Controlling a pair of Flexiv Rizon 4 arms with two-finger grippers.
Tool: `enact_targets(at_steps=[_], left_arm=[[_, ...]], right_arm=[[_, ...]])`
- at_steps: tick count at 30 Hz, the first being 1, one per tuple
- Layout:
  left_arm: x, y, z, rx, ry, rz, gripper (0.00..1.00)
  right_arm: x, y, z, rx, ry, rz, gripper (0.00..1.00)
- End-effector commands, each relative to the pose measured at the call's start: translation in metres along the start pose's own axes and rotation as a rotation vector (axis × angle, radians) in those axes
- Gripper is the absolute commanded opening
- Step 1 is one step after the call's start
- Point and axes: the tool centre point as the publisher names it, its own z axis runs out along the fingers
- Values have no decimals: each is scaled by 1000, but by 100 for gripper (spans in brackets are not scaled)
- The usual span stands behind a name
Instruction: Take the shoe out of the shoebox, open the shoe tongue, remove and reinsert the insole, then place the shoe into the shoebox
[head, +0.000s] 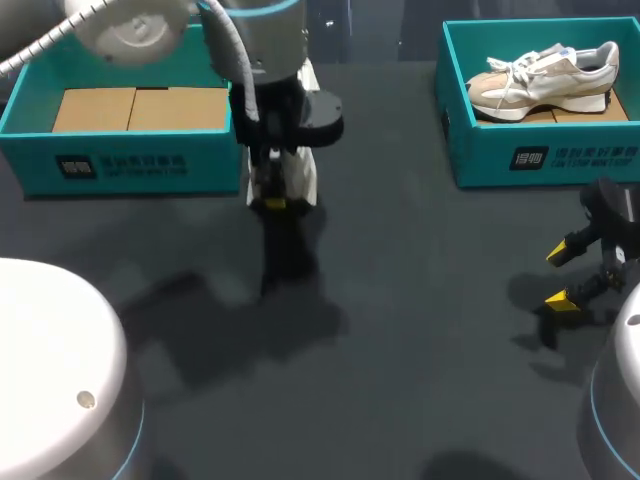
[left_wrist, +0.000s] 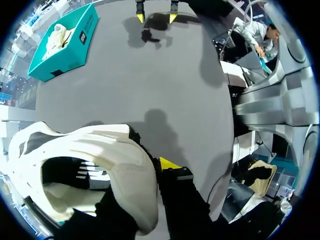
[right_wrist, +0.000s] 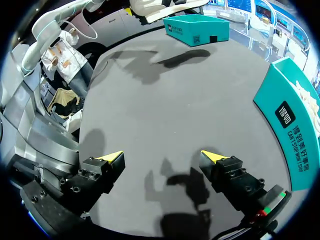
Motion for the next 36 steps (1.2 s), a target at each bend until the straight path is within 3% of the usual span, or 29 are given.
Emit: enact_targets(at_steps=[1, 2, 15, 30, 36], left_arm=[[-26, 58, -36, 7, -7, -5, 0], [-36, 68, -43, 7, -13, -17, 0], [-41, 73, -42, 0, -13, -8, 0], [-162, 224, -63, -38, 30, -149, 0], [-162, 224, -63, -38, 30, -149, 0]], right_arm=[[1, 0, 0, 2, -3, 0, 100], [1, 0, 0, 2, -3, 0, 100], [1, 0, 0, 2, -3, 0, 100], [1, 0, 0, 2, -3, 0, 100], [1, 0, 0, 2, -3, 0, 100]])
